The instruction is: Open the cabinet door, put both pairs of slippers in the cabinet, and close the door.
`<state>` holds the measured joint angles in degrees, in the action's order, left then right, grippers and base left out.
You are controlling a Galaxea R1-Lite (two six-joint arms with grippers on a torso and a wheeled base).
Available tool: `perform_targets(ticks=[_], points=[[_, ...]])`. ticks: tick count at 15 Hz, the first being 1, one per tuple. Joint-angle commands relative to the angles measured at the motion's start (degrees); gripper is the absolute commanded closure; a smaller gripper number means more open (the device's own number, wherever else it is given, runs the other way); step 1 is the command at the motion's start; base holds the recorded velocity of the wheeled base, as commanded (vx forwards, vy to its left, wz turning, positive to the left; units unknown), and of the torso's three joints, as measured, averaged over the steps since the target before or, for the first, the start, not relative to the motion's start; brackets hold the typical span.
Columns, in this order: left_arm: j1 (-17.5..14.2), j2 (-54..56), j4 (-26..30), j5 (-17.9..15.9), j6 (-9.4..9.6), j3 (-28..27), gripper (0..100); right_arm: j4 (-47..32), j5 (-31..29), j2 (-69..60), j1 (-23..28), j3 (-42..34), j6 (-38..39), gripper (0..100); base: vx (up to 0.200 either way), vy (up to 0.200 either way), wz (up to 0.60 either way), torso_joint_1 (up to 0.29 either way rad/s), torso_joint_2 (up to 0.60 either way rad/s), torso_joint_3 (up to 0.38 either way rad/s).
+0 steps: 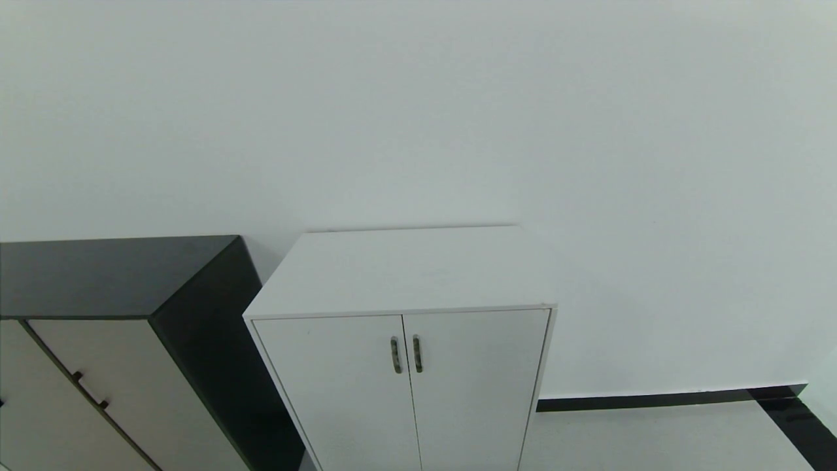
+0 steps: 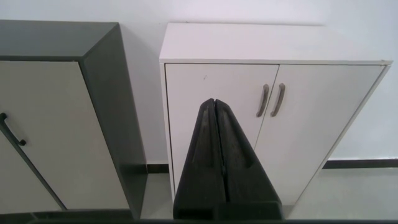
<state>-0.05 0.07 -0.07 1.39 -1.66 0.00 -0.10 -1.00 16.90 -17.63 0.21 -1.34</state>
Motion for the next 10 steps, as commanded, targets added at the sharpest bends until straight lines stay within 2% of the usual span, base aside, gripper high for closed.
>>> perform_targets(ticks=[1, 2, 3, 7, 10], points=[[-0.04, -0.07, -0.01, 0.02, -0.01, 0.0, 100, 0.01, 0.03, 2.97, 7.08, -0.12, 0.73, 100, 0.0, 0.0, 0.0, 0.0, 0.0, 0.0], [-0.04, -0.07, -0.01, 0.02, -0.01, 0.0, 100, 0.01, 0.03, 2.97, 13.5, -0.12, 0.73, 100, 0.0, 0.0, 0.0, 0.0, 0.0, 0.0], [-0.04, -0.07, -0.01, 0.02, -0.01, 0.0, 100, 0.01, 0.03, 0.59, 15.69, -0.12, 0.81, 100, 0.0, 0.0, 0.0, 0.0, 0.0, 0.0], [-0.04, -0.07, -0.01, 0.02, -0.01, 0.0, 100, 0.01, 0.03, -8.02, 21.23, -0.21, 1.87, 100, 0.0, 0.0, 0.0, 0.0, 0.0, 0.0], [-0.04, -0.07, -0.01, 0.02, -0.01, 0.0, 100, 0.01, 0.12, -11.8, 21.14, -0.12, 2.48, 100, 0.0, 0.0, 0.0, 0.0, 0.0, 0.0]])
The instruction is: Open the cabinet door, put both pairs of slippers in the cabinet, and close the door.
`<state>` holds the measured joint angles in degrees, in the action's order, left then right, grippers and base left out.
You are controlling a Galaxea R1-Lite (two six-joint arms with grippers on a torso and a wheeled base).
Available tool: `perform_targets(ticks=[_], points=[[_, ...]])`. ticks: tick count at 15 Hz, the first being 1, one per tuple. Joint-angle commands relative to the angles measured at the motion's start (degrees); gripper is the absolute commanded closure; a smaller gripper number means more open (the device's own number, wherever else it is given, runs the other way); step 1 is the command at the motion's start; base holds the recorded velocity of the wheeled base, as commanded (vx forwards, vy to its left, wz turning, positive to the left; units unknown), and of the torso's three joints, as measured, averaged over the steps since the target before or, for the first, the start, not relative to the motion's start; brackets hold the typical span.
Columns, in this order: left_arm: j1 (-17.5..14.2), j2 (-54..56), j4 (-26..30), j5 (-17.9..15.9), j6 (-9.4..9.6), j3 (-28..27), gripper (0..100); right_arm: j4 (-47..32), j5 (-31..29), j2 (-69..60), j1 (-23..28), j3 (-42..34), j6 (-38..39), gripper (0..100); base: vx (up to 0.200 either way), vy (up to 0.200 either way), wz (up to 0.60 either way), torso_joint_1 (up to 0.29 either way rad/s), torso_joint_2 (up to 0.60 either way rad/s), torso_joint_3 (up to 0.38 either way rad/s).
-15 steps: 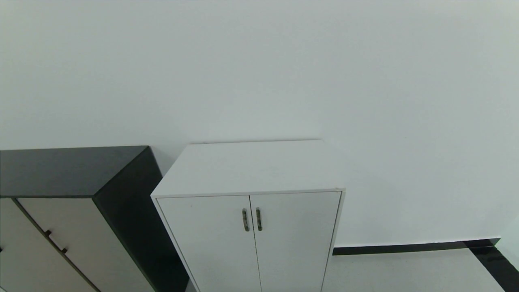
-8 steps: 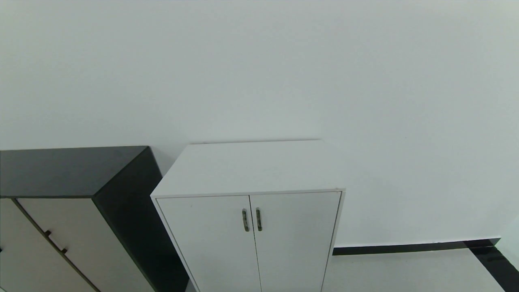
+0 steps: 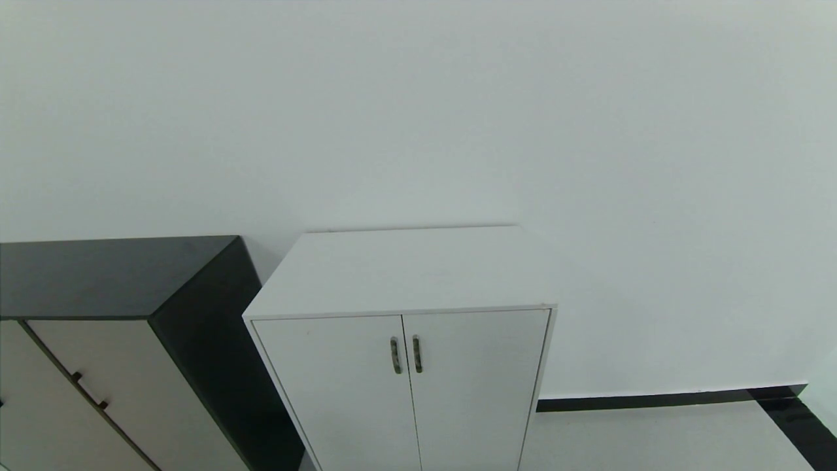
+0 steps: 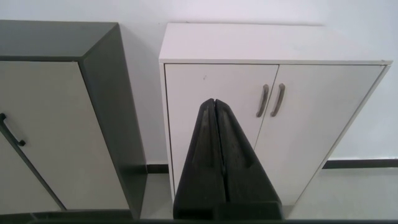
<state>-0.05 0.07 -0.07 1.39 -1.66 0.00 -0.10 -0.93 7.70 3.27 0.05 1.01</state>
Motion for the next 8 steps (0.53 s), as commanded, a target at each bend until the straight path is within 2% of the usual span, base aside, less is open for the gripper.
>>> perform_targets(ticks=[1, 3, 4, 5, 7, 8], points=[[-0.04, -0.07, -0.01, 0.02, -0.01, 0.0, 100, 0.1, 0.05, -2.61, 0.25, 0.04, 0.48, 100, 0.0, 0.0, 0.0, 0.0, 0.0, 0.0], [-0.04, -0.07, -0.01, 0.02, 0.16, 0.0, 100, 0.01, 0.49, -2.61, -0.28, 0.04, 0.48, 100, 0.0, 0.0, 0.0, 0.0, 0.0, 0.0], [-0.04, -0.07, -0.01, 0.02, 0.25, 0.0, 100, 0.01, 0.57, -2.87, -6.08, 0.04, 1.19, 100, 0.0, 0.0, 0.0, 0.0, 0.0, 0.0], [-0.04, -0.07, -0.01, 0.02, 0.25, 0.0, 100, 0.01, 0.93, -2.43, -7.05, 0.04, 1.1, 100, 0.0, 0.0, 0.0, 0.0, 0.0, 0.0], [-0.04, -0.07, -0.01, 0.1, 0.16, 0.0, 100, -0.17, 0.57, -3.05, -6.34, 0.04, -2.42, 100, 0.0, 0.0, 0.0, 0.0, 0.0, 0.0], [-0.04, -0.07, -0.01, 0.1, 0.16, 0.0, 100, -0.08, 0.57, -5.68, -3.88, 0.04, -2.42, 100, 0.0, 0.0, 0.0, 0.0, 0.0, 0.0]])
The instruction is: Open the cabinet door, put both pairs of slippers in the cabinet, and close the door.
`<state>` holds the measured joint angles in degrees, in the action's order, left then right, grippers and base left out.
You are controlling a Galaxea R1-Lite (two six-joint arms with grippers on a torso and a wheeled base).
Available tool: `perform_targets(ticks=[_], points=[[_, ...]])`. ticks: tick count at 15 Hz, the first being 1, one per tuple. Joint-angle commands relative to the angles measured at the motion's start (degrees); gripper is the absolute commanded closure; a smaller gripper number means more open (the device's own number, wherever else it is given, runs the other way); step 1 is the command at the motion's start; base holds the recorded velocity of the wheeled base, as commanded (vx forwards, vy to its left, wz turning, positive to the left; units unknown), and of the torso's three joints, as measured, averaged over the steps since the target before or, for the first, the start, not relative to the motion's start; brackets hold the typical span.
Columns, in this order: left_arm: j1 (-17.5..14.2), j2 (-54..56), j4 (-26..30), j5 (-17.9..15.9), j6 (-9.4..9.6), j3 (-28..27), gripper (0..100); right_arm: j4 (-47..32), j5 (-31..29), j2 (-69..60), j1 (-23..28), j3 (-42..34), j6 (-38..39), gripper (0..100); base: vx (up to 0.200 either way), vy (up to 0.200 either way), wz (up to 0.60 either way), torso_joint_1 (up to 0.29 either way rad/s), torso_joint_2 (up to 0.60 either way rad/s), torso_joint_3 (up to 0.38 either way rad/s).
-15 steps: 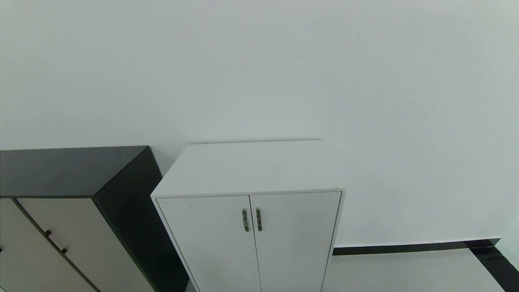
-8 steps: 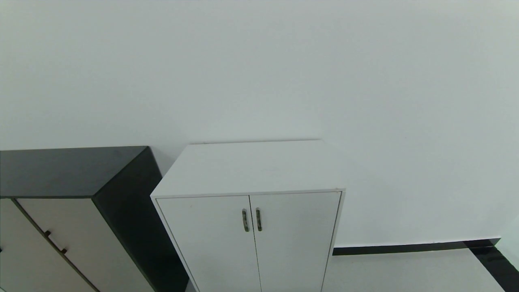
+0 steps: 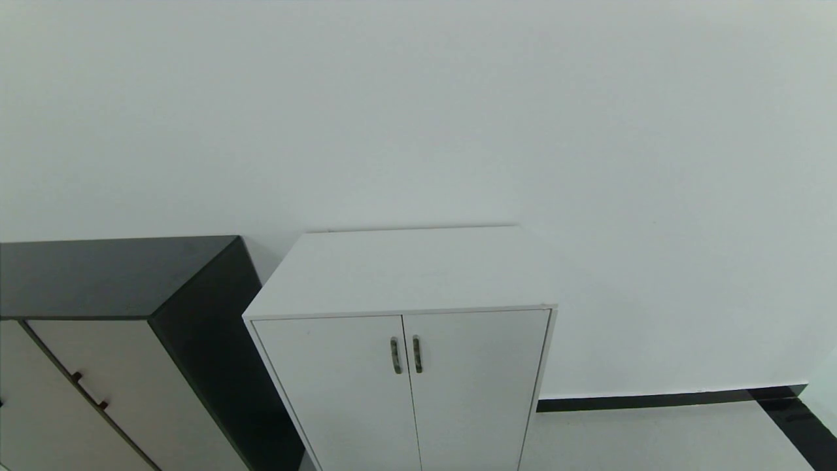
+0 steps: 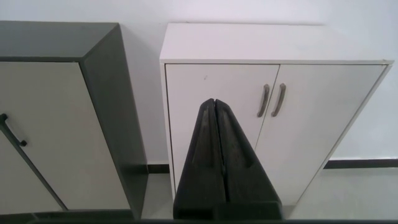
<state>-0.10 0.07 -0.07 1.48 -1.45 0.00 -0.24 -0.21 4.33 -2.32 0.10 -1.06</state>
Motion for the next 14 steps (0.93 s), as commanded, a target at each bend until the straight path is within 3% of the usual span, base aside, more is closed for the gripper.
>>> perform_targets(ticks=[1, 14], points=[[0.01, -0.07, -0.01, 0.11, -0.04, 0.0, 100, 0.07, -0.14, -4.33, 2.23, -0.01, -0.17, 100, 0.0, 0.0, 0.0, 0.0, 0.0, 0.0], [0.01, -0.07, -0.01, -0.07, 0.04, 0.0, 100, 0.16, -0.85, -4.33, 2.23, -0.01, 0.88, 100, 0.0, 0.0, 0.0, 0.0, 0.0, 0.0]])
